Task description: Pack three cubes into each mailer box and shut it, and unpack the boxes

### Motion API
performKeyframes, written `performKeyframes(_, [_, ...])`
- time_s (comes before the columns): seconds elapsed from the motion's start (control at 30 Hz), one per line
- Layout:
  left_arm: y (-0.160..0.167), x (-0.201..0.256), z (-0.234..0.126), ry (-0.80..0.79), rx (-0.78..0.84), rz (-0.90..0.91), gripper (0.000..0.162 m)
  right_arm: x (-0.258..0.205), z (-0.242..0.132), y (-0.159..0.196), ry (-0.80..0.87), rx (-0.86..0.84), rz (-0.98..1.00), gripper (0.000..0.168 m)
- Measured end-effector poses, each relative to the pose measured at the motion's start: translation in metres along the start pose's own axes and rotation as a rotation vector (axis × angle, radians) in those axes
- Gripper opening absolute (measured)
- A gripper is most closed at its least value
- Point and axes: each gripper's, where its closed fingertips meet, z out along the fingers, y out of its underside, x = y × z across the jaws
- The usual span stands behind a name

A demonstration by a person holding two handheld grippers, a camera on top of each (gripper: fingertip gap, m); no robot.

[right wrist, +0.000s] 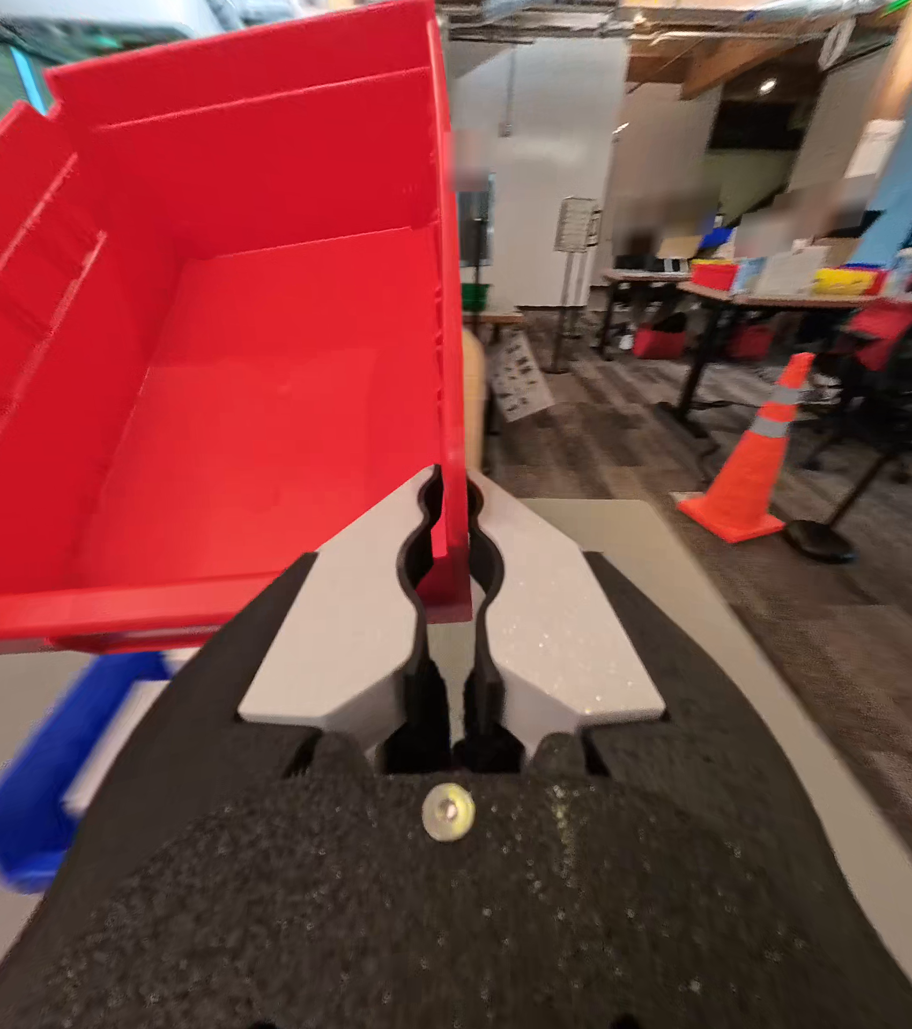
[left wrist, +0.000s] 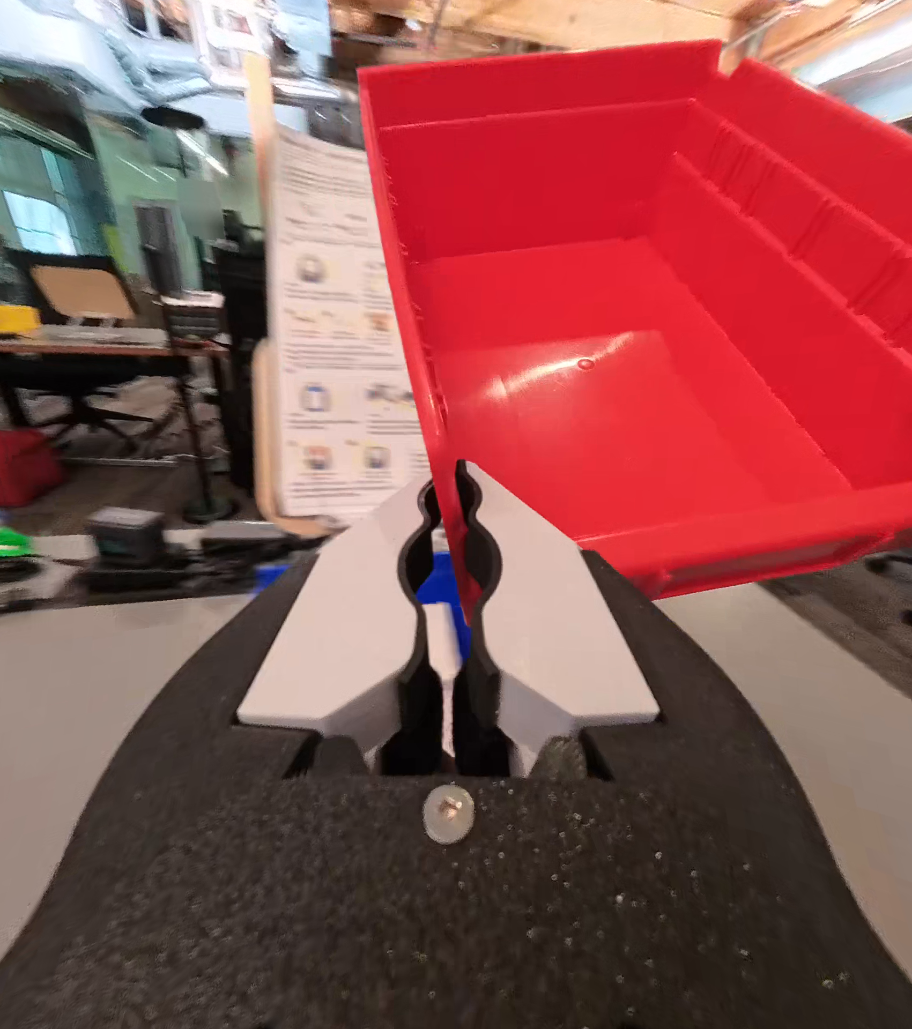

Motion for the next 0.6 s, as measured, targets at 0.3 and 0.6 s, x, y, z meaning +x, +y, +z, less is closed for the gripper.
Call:
performKeyframes(0.3, [0.181,0.191,0.032,0.142,-0.329,0.085,0.002,0.209,0.002,0.151,0.081,-0.259,-0.024,0.004])
performKeyframes(0.6, [0.272,0.205,0.034,0.156,-0.537,0.16,0.006,0.236,0.021,0.277,-0.001,-0.518,0.115,0.003])
